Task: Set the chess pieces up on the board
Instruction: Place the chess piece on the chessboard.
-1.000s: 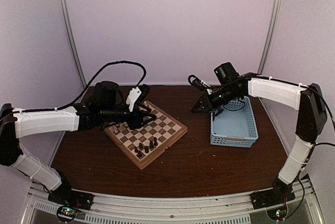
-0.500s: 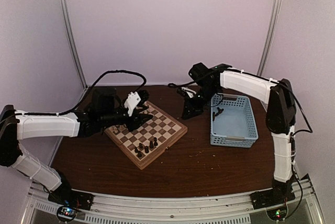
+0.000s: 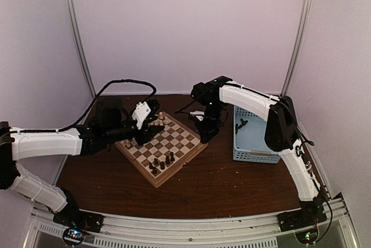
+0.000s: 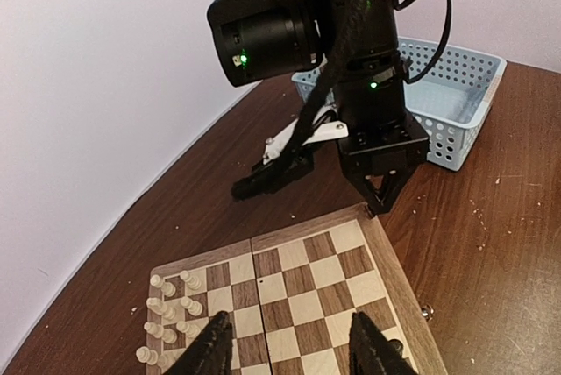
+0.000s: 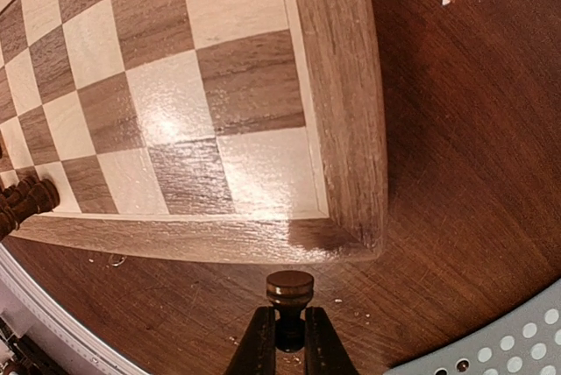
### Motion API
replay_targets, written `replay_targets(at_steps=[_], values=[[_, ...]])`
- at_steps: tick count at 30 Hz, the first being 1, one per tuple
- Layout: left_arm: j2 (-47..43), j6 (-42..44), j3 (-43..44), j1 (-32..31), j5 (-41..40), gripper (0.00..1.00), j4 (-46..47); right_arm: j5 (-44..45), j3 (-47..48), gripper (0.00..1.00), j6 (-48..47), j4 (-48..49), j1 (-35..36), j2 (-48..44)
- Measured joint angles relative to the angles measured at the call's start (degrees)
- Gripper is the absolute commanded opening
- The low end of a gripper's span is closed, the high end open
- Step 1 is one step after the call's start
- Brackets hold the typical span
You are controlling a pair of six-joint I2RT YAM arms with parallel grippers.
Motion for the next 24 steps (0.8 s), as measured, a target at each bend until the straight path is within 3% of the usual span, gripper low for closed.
replay_targets(at_steps=[5,16,24], values=[[0.0,0.6,-0.2,0.0,-0.4,0.46,0.2,-0.4,1.0,0.18,0.2,0.4,-0.1,0.6],[-1.2,1.3,-1.1,0.0,-1.1,0.46,0.2,-3.9,4.2,0.19,1.0,2.4,-0.1,3.0],[-1.9,1.5,-1.1,0.0,-1.5,0.47,0.2,-4.8,4.2,0.39,2.1,3.7,-0.2,3.3]])
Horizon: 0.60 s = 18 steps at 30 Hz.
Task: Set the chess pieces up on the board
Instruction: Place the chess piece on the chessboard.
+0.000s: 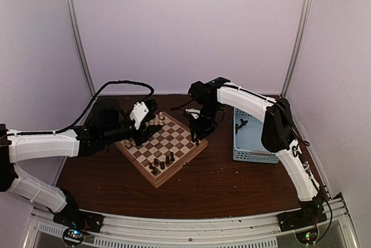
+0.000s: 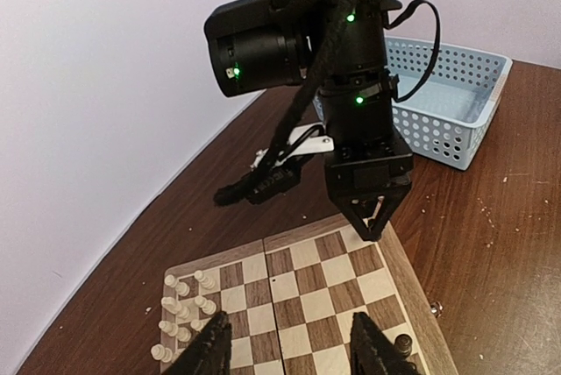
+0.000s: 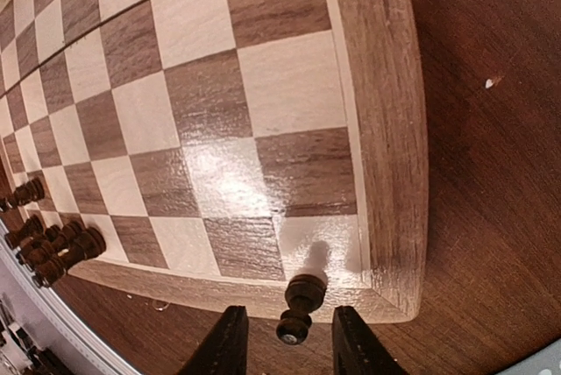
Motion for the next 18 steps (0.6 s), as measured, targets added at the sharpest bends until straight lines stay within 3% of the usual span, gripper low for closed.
replay_targets(at_steps=[5,7,9,18], values=[[0.0,-0.4,0.0,0.0,-0.6,0.55,0.0,0.0,-3.8,0.40,0.0,3.4,-0.1,-2.2],[0.1,-1.9,0.2,0.0,-2.3,0.69,-0.5,0.0,-5.5,0.43,0.0,4.9,-0.2,-3.9],[0.2,-4.1,1.3,0.0,-4.6,0.96,-2.6,0.2,-8.3,0.44,0.0,7.4,-0.3,-6.5],[2.1,-13.9,7.3,0.0,-7.8,0.98,-9.7,7.5,-38.0,0.46,0.0,30.9,-1.7,-32.3]])
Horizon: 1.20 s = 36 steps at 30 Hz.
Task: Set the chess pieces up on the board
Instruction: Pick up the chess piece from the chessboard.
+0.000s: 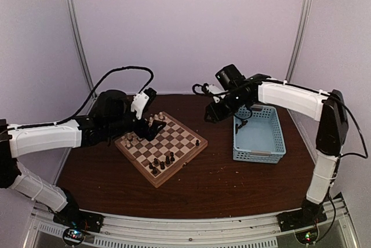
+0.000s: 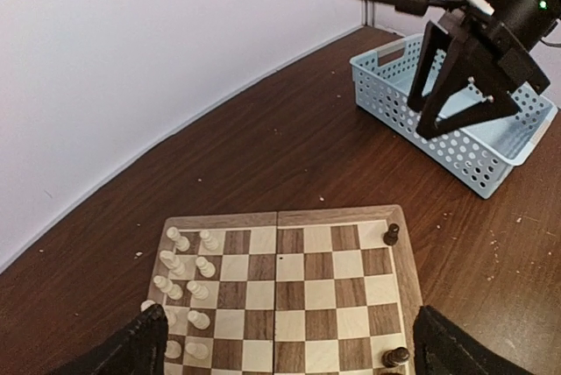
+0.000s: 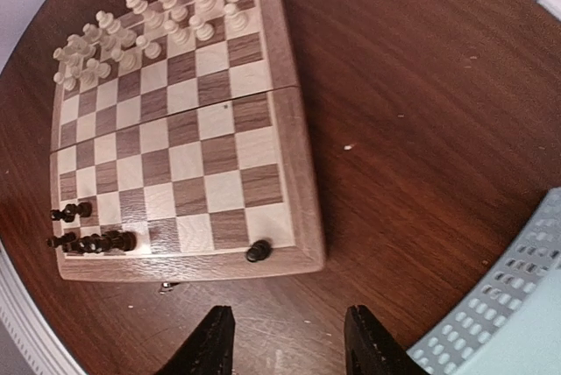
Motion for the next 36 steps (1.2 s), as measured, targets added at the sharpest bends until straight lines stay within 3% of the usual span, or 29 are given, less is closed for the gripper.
replay_targets(at_steps=[5,8,18,26,32,36], values=[[3.8,-3.5,4.0,0.0,4.9,0.92,-3.7,7.5,-19.0,0.46,-1.2,17.5,-1.0,-12.3],[8.6,-5.4,11.0,0.0,7.0,0.88,-9.3,14.2,-29.7,0.46,-2.5,28.3,-1.2,-17.7],[24.5,-7.4,34.7,-5.1,7.8,0.77,-27.2,37.1,-51.4,0.48,-4.6,54.5,-1.2,-23.7],[38.3,-10.3,48.0,-6.9,8.6,0.76,-38.0,42.3,-53.5,0.48,-3.1,60.2,-1.3,-23.6],[45.7,-13.2,54.8,-6.9,7.0,0.58,-44.5,43.4,-55.2,0.47,-2.6,62.6,-1.3,-25.3],[50.0,-15.0,60.8,-6.9,6.0,0.57,-48.2,44.6,-56.6,0.47,-2.5,64.3,-1.3,-27.6]])
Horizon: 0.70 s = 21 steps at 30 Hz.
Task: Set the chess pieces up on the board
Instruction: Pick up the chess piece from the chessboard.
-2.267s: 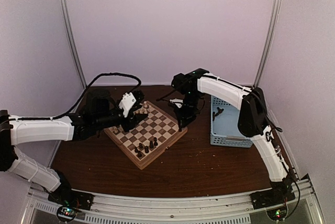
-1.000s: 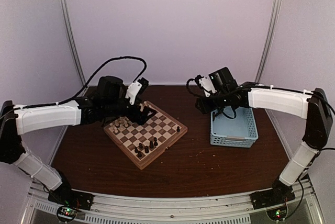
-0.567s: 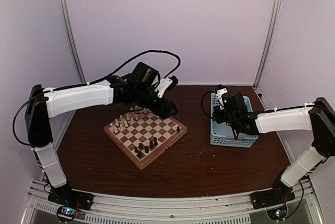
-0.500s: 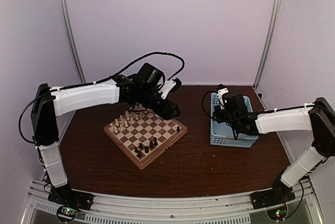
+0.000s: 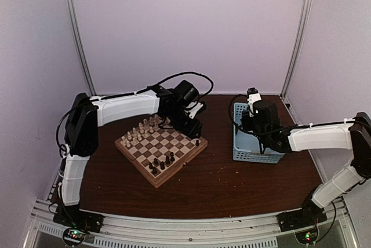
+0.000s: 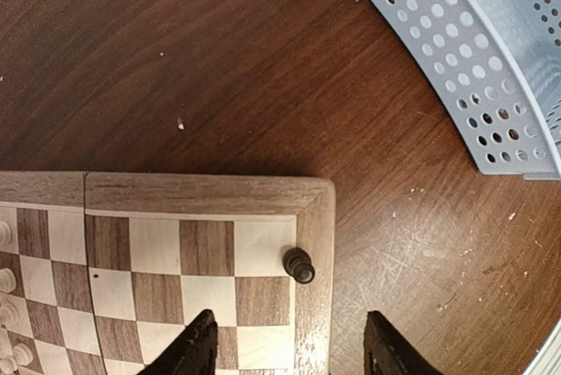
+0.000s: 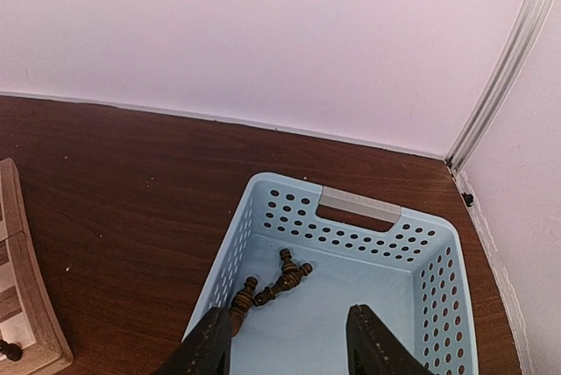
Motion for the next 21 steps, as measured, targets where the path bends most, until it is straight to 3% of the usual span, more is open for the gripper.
replay_targets(at_steps=[5,9,21], values=[[1.7,-1.4,1.5,0.0,-0.3,0.54,-2.7,1.2,-0.7,0.47,0.5,2.0,-0.1,-0.3],[3.1,-1.9,1.8,-0.2,-0.3,0.46,-3.9,1.8,-1.0,0.47,0.6,2.5,-0.1,-0.3],[7.7,-2.6,7.0,-0.3,0.2,0.43,-4.8,2.8,-1.1,0.47,0.5,3.0,-0.1,0.6]])
